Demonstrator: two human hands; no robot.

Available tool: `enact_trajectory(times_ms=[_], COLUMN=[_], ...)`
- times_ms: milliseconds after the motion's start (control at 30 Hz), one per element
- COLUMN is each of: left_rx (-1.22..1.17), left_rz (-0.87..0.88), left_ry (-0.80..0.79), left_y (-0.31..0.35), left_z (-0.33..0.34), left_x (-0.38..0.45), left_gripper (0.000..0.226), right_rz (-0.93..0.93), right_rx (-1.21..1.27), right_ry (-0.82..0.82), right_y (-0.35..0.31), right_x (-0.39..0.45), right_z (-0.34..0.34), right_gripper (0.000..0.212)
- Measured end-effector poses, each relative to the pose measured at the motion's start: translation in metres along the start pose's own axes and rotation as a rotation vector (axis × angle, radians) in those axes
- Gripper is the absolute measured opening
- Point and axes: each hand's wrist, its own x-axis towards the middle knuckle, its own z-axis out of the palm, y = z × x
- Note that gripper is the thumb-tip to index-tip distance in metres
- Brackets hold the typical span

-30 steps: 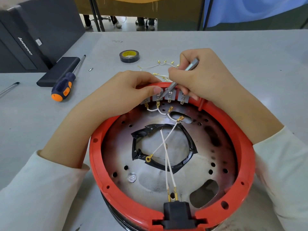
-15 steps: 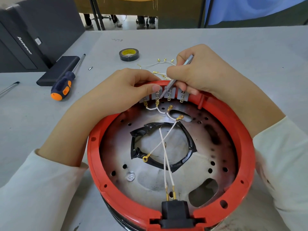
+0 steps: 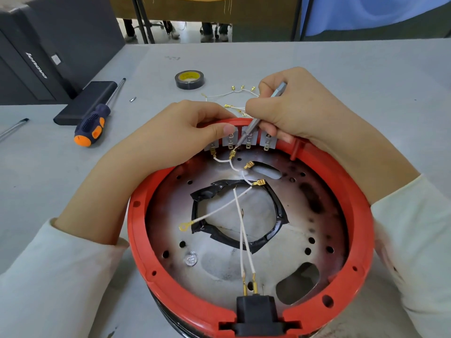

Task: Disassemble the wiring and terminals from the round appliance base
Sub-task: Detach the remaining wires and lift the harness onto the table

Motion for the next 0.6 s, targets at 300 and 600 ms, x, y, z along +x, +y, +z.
enact_trajectory(times_ms=[300, 600], left_rx=[0.034, 0.063], left_rz=[-0.053, -0.086], left_ry=[0.066, 0.025], left_y=[-0.001, -0.002], left_z=[-0.003, -0.009], left_x=[0.001, -0.009], left_gripper=[0.023, 0.017], right_rz=[-0.033, 0.033], right_rx=[0.027, 0.035], right_ry=[0.116, 0.186], right_y=[-0.002, -0.006], right_x=[-0.009, -0.025], right_z=[0.001, 0.001], right_gripper=[0.031, 0.032])
